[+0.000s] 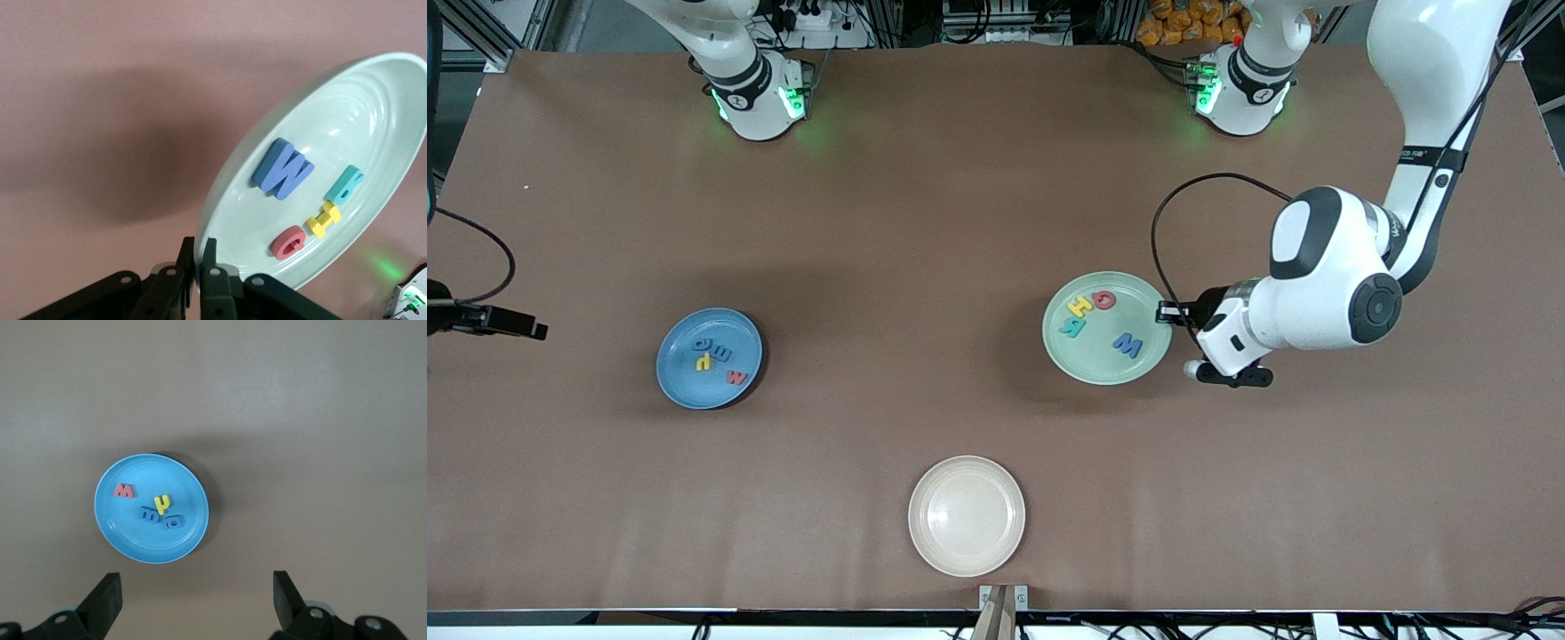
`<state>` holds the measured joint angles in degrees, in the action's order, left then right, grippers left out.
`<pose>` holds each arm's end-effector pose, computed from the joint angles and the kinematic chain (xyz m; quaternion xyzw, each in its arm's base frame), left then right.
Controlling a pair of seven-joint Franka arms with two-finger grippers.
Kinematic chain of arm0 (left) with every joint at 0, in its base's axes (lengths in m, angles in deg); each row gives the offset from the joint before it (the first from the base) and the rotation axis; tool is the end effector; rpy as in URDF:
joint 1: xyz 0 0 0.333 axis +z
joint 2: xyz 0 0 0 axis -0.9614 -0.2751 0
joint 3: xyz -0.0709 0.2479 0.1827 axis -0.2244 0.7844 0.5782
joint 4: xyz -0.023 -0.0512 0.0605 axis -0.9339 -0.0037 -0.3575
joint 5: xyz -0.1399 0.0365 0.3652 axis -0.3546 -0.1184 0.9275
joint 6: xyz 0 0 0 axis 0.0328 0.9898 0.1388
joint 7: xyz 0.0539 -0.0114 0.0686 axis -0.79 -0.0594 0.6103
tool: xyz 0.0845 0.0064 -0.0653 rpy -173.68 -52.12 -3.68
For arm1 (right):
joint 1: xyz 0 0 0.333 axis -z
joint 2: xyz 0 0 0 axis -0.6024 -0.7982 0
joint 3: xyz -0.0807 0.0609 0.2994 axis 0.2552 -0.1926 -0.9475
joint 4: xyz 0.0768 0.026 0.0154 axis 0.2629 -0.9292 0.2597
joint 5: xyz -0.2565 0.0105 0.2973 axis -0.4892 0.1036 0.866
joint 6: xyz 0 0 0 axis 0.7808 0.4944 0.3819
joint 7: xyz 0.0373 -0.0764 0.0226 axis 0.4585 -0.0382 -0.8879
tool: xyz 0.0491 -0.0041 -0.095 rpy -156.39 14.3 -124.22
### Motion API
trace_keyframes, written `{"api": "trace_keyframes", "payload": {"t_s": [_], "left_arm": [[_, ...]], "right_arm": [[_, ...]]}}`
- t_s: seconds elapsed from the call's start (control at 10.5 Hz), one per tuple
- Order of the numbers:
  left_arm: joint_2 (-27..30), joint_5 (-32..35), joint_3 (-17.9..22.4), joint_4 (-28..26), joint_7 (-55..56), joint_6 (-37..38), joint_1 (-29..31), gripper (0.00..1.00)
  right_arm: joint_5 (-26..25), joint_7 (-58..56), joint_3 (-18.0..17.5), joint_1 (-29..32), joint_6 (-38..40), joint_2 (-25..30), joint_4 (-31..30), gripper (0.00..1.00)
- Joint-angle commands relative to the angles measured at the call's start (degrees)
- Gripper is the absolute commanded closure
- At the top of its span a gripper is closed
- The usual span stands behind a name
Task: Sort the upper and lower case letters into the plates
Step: 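Grip the green plate rim with the left gripper and slide it inward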
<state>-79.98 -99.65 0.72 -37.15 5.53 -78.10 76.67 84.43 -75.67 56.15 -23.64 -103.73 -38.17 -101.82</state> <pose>0.6020 -0.2379 0.3637 0.9744 -0.0389 -0.1362 0.1747 0.6290 -0.1632 0.4588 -0.9963 0.0573 0.0531 0.0351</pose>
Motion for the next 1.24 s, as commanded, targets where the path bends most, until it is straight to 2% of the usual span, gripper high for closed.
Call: {"api": "trace_keyframes", "payload": {"t_s": [0.0,0.57,1.14], "left_arm": [[-0.36,6.70,-0.40,4.02,4.28,1.35,-4.73,1.00],[-0.63,8.56,-0.40,4.47,6.85,1.35,-7.72,1.00],[-0.63,9.10,-0.40,4.47,6.85,1.35,-7.74,1.00]], "right_arm": [[1.49,-3.93,-0.43,2.32,-0.88,-2.00,0.83,0.00],[2.02,-5.09,-0.43,5.05,-4.22,-8.42,0.83,0.00],[2.02,-5.18,-0.51,6.29,-7.91,-13.26,0.74,0.00]]}}
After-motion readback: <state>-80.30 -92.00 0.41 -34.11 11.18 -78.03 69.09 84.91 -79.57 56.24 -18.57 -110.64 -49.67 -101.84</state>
